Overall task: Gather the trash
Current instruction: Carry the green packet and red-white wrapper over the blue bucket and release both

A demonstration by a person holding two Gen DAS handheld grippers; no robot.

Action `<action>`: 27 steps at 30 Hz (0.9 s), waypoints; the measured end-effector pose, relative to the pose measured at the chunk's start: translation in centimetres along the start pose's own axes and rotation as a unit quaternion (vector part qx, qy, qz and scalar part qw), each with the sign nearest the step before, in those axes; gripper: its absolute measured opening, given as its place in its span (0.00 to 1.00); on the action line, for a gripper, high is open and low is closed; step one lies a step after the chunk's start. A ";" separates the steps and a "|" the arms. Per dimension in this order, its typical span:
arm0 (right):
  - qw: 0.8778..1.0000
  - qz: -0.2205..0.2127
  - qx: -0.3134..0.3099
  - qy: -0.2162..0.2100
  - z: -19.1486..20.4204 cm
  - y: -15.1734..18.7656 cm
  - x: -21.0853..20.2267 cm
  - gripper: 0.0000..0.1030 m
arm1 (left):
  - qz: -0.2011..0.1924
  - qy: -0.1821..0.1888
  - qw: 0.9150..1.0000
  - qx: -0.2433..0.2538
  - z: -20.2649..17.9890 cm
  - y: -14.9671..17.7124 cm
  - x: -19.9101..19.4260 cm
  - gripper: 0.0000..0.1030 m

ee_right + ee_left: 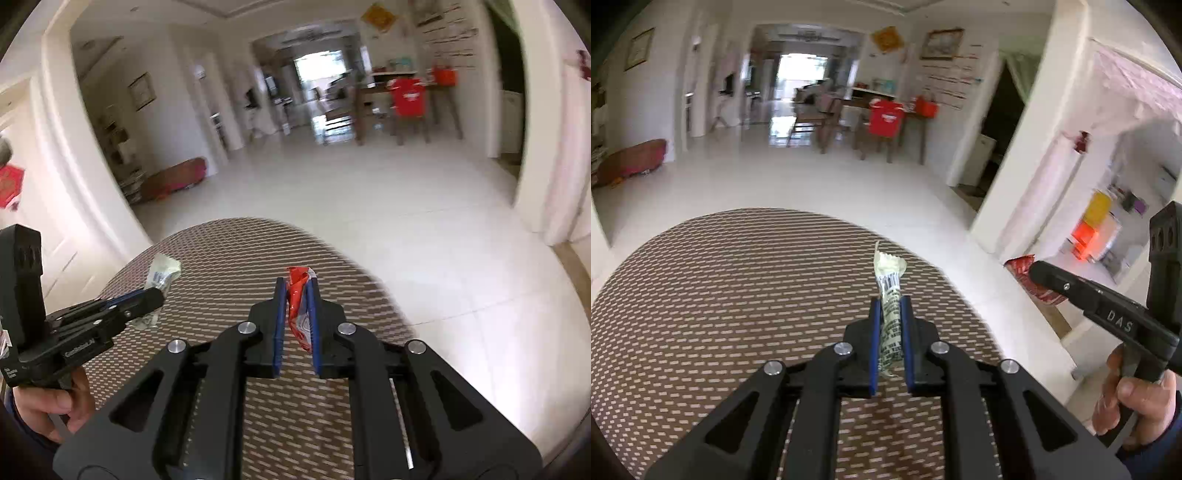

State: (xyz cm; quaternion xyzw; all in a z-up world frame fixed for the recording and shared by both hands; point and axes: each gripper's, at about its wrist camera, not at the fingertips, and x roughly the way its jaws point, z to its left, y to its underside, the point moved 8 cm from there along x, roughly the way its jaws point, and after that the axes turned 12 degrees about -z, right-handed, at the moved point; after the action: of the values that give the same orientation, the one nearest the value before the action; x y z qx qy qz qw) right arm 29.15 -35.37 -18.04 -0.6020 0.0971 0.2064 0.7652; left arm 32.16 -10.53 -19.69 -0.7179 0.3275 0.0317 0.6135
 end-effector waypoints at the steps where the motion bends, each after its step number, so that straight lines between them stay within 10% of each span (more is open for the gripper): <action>1: 1.000 -0.003 0.004 0.011 -1.4 -0.1 -0.6 0.11 | 0.002 0.010 1.000 0.003 -1.3 0.1 0.4 0.10; 16: 0.974 0.081 0.151 0.150 -24.1 12.9 -3.2 0.12 | 0.063 0.118 0.988 0.075 -19.5 5.5 6.7 0.10; 18: 0.965 0.093 0.179 0.168 -26.2 14.5 -2.3 0.39 | 0.076 0.125 0.986 0.084 -21.0 6.5 7.8 0.10; 19: 0.963 0.091 0.185 0.176 -26.8 15.1 -2.6 0.79 | 0.082 0.128 0.985 0.086 -21.6 6.9 8.3 0.10; 27: 0.954 0.049 0.215 0.205 -29.7 13.9 -6.4 0.88 | 0.130 0.142 0.976 0.104 -24.5 10.5 12.7 0.10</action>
State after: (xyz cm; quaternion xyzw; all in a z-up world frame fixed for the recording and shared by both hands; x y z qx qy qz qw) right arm 20.33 -62.53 -35.36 -0.4473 0.3234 0.0904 0.8290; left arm 28.01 -38.47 -28.37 -0.5985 0.5035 -0.0252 0.6226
